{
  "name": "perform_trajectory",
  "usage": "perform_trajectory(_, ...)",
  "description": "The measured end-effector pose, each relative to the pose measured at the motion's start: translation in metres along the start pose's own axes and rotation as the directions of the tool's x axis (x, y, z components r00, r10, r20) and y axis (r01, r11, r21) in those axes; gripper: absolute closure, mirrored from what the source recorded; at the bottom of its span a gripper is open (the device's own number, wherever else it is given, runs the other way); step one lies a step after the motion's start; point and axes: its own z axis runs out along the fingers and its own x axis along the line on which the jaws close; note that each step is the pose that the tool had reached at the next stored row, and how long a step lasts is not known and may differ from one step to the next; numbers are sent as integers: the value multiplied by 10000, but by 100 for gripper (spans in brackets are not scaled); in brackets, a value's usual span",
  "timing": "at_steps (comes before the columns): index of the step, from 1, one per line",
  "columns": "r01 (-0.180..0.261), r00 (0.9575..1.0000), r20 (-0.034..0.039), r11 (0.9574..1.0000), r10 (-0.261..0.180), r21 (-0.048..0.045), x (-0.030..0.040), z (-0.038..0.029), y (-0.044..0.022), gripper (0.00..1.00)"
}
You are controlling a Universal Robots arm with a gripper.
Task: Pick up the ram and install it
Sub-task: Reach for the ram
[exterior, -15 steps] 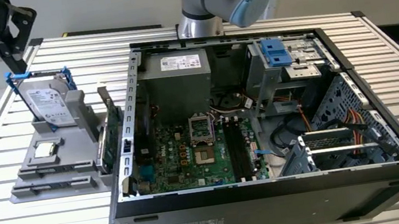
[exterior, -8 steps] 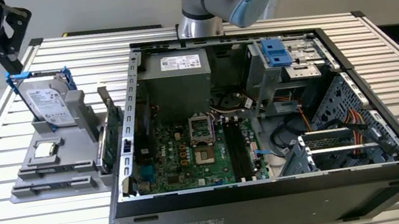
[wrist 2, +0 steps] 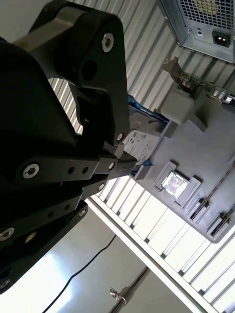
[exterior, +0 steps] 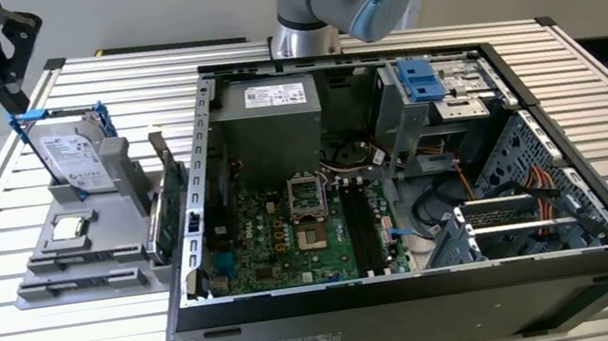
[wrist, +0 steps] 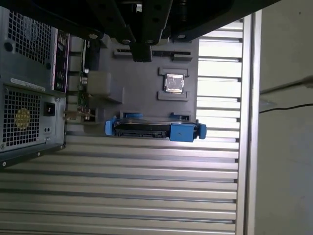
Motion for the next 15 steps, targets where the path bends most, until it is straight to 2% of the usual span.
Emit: perform_trajectory(15,-4,10000,-17,10000,4,0,42,-1,1,100)
